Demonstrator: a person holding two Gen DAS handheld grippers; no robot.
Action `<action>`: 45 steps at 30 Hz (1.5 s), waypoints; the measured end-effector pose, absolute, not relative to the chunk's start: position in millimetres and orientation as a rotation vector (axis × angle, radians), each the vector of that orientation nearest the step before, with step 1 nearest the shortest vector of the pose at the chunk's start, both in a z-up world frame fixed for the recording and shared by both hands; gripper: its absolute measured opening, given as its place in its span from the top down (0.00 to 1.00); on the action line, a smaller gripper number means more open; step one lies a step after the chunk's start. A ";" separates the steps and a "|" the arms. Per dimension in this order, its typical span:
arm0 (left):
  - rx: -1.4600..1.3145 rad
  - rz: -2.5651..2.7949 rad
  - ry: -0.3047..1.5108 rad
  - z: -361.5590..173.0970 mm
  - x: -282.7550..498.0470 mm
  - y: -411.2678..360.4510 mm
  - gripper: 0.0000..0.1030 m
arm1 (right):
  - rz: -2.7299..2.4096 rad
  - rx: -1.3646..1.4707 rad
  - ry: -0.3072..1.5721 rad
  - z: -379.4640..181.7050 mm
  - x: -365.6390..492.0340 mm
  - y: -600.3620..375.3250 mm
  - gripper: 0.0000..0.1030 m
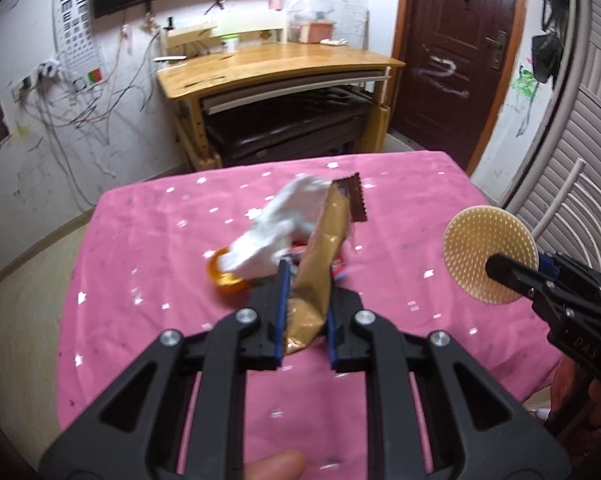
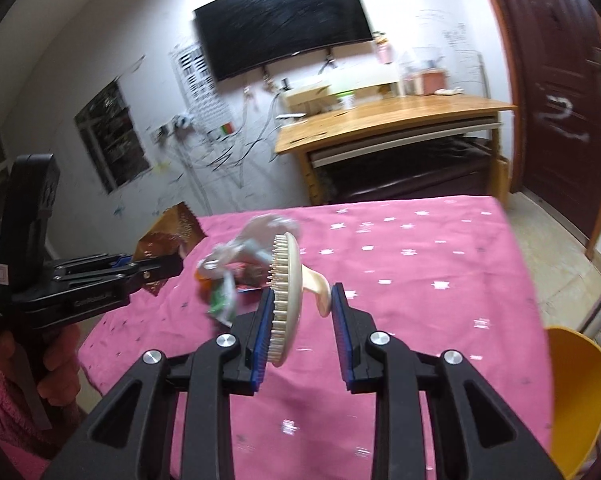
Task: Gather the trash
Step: 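Carry wrapper and brush to the yellow bin and open both tools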
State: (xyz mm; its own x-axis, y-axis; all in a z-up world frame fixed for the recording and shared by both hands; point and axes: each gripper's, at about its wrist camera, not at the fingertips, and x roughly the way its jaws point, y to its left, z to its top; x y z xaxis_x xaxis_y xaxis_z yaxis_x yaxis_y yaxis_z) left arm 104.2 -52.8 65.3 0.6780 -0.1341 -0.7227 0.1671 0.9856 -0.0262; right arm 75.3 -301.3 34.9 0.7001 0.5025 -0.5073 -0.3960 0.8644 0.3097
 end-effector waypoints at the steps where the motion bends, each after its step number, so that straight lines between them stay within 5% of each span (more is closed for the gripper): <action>1: 0.045 -0.176 0.805 66.4 105.1 -60.1 0.86 | 0.490 0.191 0.612 34.9 73.7 -310.8 0.78; 22: 0.101 -0.368 0.829 69.1 122.1 -223.3 0.86 | 0.074 0.327 0.531 0.7 49.9 -499.1 0.78; 41: 0.113 -0.569 0.972 32.5 142.8 -352.9 0.86 | -0.061 0.395 0.634 -45.4 57.1 -554.5 0.77; 45: 0.063 -0.588 1.034 24.1 150.8 -363.1 0.69 | -0.065 0.406 0.643 -48.4 57.8 -558.0 0.76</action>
State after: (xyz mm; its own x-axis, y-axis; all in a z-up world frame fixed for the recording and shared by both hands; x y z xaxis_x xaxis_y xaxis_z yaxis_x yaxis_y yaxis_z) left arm 150.8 -363.1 24.1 0.3725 -0.4294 -0.8227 0.4876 0.8448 -0.2202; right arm 57.8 -558.0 -48.4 0.8012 0.0653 -0.5949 0.1832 0.9196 0.3476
